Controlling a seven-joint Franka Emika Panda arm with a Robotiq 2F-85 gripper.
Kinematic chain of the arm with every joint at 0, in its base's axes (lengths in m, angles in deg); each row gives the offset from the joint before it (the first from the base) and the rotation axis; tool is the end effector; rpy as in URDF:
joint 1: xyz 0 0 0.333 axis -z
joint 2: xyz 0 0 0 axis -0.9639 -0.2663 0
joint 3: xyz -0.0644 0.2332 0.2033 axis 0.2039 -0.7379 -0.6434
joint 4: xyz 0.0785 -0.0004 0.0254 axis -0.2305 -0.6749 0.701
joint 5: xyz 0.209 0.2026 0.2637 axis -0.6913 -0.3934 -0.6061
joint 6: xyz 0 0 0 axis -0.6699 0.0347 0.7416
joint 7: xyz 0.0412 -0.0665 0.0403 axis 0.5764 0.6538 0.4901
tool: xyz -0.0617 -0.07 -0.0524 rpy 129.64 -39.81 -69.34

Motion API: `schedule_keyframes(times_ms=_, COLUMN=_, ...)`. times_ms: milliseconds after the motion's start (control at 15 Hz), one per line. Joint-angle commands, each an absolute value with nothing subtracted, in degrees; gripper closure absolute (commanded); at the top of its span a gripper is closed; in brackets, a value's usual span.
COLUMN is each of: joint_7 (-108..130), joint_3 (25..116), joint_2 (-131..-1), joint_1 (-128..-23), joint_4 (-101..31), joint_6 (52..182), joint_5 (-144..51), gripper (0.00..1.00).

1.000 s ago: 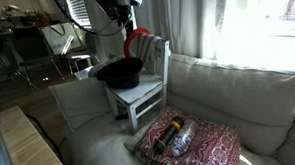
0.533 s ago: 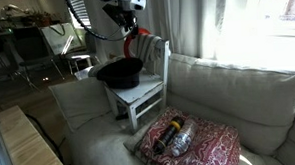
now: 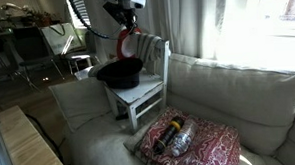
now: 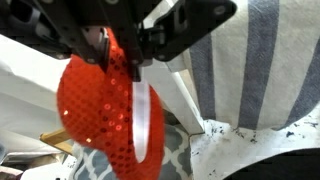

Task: Pick up the black hat and put it upside down on the chair, pick up the red hat and put it in the black hat

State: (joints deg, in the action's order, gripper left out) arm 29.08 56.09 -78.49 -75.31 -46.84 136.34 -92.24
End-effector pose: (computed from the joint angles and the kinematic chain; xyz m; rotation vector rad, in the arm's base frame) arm 0.6702 0.0957 0.2999 -2.5732 0.3023 -0.4646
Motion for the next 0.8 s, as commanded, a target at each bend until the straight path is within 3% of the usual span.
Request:
schedule_keyframes(times_ms=0, joint_7=29.63, joint_3=54.80, joint_2=-79.12, joint_1=-74.03, joint_4=-46.04, joint_6=135.95, joint_5=-91.57, gripper=1.00)
schedule_keyframes(times_ms=333, joint_7=28.09, joint_3=54.22, joint_2=-74.71, joint_1=-74.44, joint_4=-47.08, joint_6=130.36, joint_5=-90.03, gripper=0.99)
schedule_keyframes(times_ms=733, joint_7=16.03, joint_3=61.05, joint_2=-62.36, joint_1=-78.66, joint_4=-53.34, joint_6=120.99, joint_5=-67.03, gripper=0.99)
